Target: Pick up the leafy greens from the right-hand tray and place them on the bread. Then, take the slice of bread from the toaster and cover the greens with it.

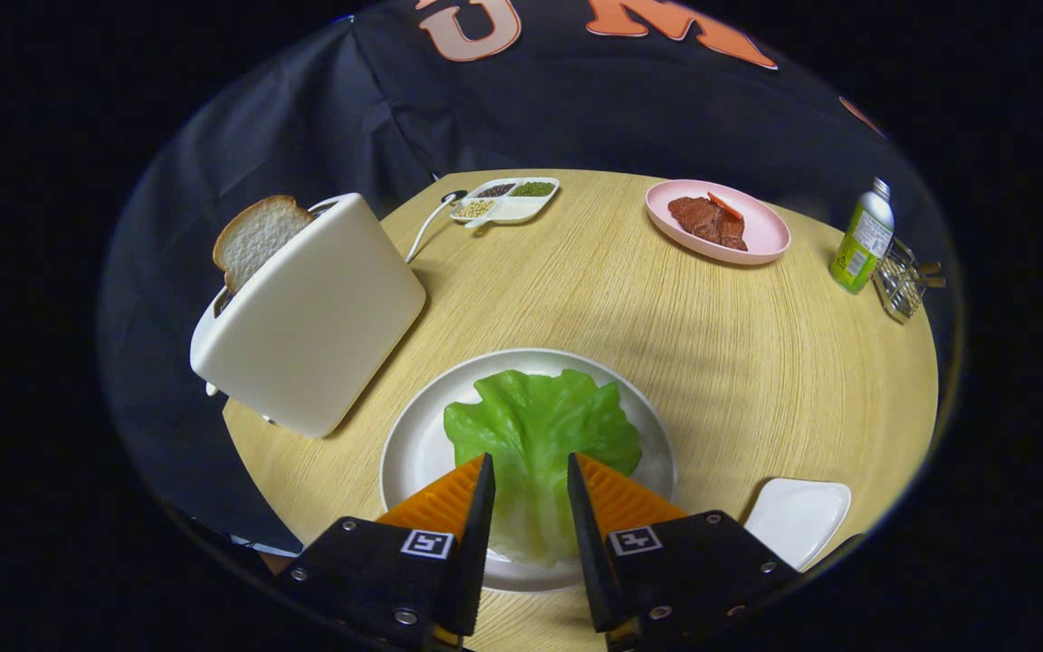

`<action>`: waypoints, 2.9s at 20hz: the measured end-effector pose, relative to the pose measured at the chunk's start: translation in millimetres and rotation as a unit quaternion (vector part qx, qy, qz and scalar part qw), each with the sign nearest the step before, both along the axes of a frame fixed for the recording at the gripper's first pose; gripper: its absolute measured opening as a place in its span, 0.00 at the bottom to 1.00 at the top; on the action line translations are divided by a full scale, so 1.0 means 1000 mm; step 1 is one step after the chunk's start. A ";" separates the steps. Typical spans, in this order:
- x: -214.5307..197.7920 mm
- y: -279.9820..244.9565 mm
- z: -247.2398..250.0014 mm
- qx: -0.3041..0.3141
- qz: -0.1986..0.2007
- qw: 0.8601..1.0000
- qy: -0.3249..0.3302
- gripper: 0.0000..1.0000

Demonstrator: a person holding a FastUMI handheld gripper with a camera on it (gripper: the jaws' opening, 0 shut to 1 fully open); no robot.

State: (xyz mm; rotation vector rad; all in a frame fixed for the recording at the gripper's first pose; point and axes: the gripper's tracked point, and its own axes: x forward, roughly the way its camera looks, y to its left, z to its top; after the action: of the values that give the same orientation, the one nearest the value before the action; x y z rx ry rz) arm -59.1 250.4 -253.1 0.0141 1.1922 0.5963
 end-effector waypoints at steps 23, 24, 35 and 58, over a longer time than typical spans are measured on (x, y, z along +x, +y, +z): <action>0.041 0.166 0.176 0.106 0.050 0.993 0.014 0.85; 0.047 0.172 0.178 0.103 0.050 0.993 0.013 0.86; 0.052 0.231 0.166 0.055 0.071 0.994 0.057 0.89; 0.063 0.211 0.154 0.088 0.013 0.993 0.077 0.12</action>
State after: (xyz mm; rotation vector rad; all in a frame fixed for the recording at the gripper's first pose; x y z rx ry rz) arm 4.0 461.4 -99.5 0.1977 1.2870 0.7333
